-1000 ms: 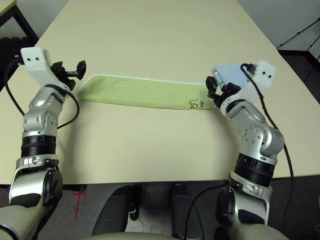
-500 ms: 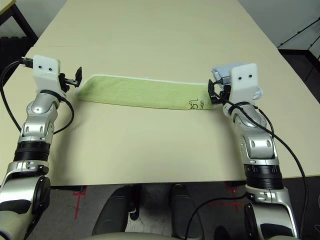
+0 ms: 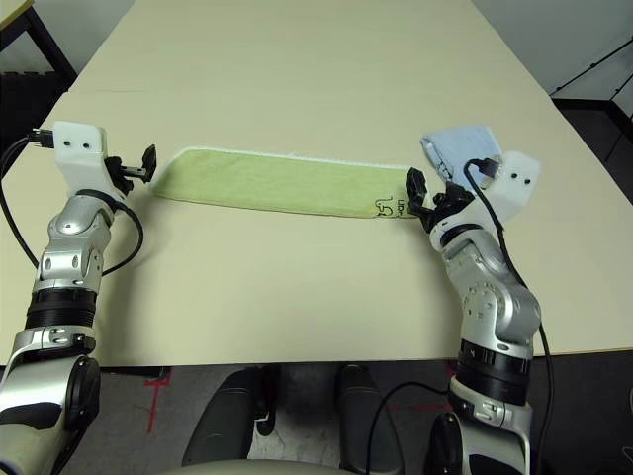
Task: Fold the towel and set it aside.
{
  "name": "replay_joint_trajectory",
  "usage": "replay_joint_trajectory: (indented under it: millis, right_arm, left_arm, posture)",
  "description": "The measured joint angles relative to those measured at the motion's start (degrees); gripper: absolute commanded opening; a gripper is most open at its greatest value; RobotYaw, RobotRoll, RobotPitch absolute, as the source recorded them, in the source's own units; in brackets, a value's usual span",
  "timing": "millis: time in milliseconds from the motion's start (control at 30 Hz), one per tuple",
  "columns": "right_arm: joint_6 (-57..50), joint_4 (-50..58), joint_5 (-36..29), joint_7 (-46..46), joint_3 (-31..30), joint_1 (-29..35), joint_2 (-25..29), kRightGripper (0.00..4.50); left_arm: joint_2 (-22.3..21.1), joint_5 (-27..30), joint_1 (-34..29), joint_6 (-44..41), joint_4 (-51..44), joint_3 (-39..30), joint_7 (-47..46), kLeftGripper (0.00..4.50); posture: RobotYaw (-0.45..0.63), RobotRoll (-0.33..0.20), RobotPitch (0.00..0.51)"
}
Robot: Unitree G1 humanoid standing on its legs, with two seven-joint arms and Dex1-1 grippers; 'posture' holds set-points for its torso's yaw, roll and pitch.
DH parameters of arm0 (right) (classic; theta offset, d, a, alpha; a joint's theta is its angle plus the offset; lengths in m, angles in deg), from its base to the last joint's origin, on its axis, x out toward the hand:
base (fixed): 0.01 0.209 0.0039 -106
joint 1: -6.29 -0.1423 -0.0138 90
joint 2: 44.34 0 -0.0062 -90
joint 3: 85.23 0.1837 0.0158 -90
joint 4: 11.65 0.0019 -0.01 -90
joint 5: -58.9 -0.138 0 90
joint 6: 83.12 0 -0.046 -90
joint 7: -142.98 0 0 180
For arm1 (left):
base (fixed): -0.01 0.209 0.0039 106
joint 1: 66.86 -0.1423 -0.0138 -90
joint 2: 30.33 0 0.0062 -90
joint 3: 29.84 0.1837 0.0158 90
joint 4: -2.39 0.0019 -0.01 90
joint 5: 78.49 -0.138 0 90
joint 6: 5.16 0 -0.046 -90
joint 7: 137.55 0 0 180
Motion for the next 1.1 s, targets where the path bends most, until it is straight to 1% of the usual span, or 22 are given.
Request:
replay_joint_trajectory:
  millis: [133,300,400,633,733,833,900,1000,1100]
  right_arm:
    - [-2.89,4.09,-7.36,4.61,2.14,3.0,-3.0,4.46]
    - [-3.71,4.11,-12.07,9.45,3.04,4.67,-4.13,4.46]
    - [-3.72,4.11,-13.94,11.22,3.06,5.31,-4.05,4.46]
    - [-3.44,3.43,-15.26,12.37,1.88,5.36,-2.74,4.46]
    - [-3.0,2.79,-15.39,12.41,1.54,4.68,-1.64,4.46]
    - [-2.87,2.27,-15.64,12.4,1.32,4.57,-0.94,4.46]
    - [-2.87,1.83,-15.91,12.39,1.15,4.56,-0.46,4.46]
    - [-2.87,1.49,-16.22,12.39,1.18,4.56,1.03,4.46]
    - [-2.86,1.13,-16.69,12.39,1.28,4.24,2.13,4.46]
  left_arm:
    - [-0.02,-0.01,0.06,0.0,0.08,0.11,0.49,4.5]
    - [-0.03,-0.03,0.85,0.0,0.65,0.18,0.69,4.5]
    - [-0.08,-0.04,1.07,0.0,0.81,0.19,0.82,4.5]
    - [-0.12,-0.04,1.1,0.0,0.8,0.19,0.98,4.5]
    - [-0.1,1.31,1.09,-0.35,0.47,0.0,2.45,4.5]
    - [-0.42,4.72,0.99,-1.38,-0.56,-0.09,8.29,4.5]
    - [-1.34,7.74,0.84,-2.88,-1.74,-0.09,13.89,4.5]
    - [-4.83,12.34,0.79,-5.45,-1.98,-0.17,23.57,4.5]
    - [-8.02,15.27,0.79,-8.0,-2.01,-0.24,31.31,4.5]
  posture:
    - [0.04,0.0,0.155]
    - [0.04,0.0,0.153]
    - [0.04,0.0,0.151]
    - [0.05,0.0,0.149]
    - [0.05,0.0,0.151]
    - [0.06,0.0,0.154]
    - [0.06,0.0,0.154]
    - [0.06,0.0,0.157]
    - [0.06,0.0,0.157]
